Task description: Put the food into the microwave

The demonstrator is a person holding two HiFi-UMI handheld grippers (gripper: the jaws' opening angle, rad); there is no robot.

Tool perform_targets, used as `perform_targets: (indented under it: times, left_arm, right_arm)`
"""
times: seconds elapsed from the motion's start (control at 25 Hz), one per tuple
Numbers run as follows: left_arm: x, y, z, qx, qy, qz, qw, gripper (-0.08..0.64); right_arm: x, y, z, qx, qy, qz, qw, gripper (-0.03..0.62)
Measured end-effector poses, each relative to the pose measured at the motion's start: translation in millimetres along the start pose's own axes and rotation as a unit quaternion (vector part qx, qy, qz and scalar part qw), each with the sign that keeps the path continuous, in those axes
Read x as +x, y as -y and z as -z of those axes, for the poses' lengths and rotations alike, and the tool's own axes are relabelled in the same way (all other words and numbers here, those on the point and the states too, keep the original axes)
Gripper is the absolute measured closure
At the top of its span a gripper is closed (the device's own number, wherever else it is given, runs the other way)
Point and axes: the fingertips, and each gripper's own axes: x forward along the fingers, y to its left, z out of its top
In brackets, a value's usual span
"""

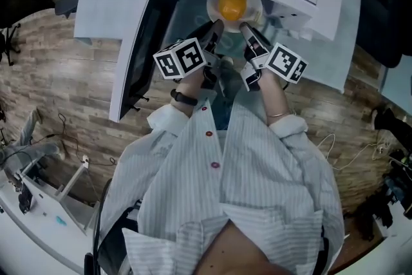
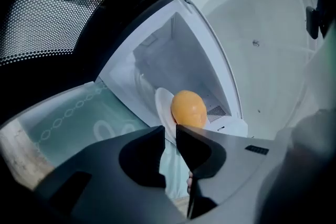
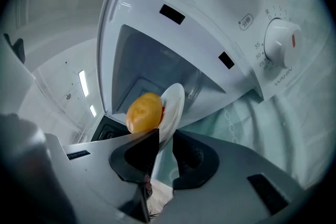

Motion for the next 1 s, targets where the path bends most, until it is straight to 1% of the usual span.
perform_targets:
  times: [0.24, 0.32, 0.52, 0.72, 1.0]
  left_arm:
    - [12, -14, -8, 0.017, -0.005, -0.006, 0.9998, 0.494]
    - [17, -17, -11, 0.024, -0.006, -0.002, 0.9997, 0.494]
    - [27, -25, -19, 0.029, -0.002, 0.003, 0.9996, 0.492]
    - [36, -31, -22, 0.043, -0.005, 0.008, 0.999, 0.486]
    - [47, -39, -33, 0.062, 0.002, -0.003, 0.9981, 0.48]
  right_arm:
    - [18, 9, -4, -0.025, 0.008, 0.022, 0.999, 0.499]
    - [23, 10, -7, -0.041, 0.012, 0.029, 0.999, 0.495]
    - [35, 11, -15, -0.083, 0.024, 0.041, 0.995, 0.491]
    - [44, 9, -22, -0.134, 0.032, 0.05, 0.989, 0.483]
    - [57, 11, -33, -0.153, 0.039, 0.057, 0.986, 0.477]
